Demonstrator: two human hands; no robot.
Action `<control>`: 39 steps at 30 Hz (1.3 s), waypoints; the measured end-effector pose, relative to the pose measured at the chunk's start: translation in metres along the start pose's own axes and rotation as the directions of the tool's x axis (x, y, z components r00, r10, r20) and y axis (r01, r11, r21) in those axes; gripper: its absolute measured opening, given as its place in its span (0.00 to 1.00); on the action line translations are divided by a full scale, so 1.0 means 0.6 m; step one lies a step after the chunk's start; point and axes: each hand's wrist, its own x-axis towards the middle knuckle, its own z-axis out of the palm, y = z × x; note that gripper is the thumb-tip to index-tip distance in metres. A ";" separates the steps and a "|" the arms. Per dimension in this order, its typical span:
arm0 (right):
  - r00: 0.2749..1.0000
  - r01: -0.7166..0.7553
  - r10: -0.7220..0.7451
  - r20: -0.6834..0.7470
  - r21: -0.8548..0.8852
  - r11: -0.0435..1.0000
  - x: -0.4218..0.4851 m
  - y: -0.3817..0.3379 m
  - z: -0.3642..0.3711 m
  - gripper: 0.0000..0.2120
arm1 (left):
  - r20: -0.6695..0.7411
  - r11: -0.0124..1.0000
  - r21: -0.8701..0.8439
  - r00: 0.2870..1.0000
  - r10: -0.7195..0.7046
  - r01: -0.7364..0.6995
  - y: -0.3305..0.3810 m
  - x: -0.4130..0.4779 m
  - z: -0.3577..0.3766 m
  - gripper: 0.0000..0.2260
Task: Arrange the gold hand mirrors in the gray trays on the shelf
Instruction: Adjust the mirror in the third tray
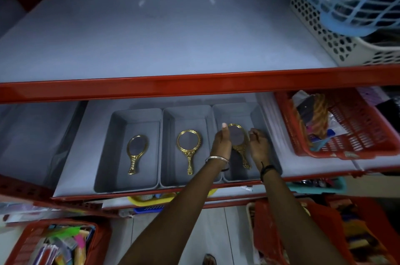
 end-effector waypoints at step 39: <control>0.970 -0.155 0.153 0.189 -0.001 0.988 0.013 0.014 -0.028 0.16 | -0.146 0.967 0.068 0.961 -0.234 0.246 -0.017 0.089 0.070 0.33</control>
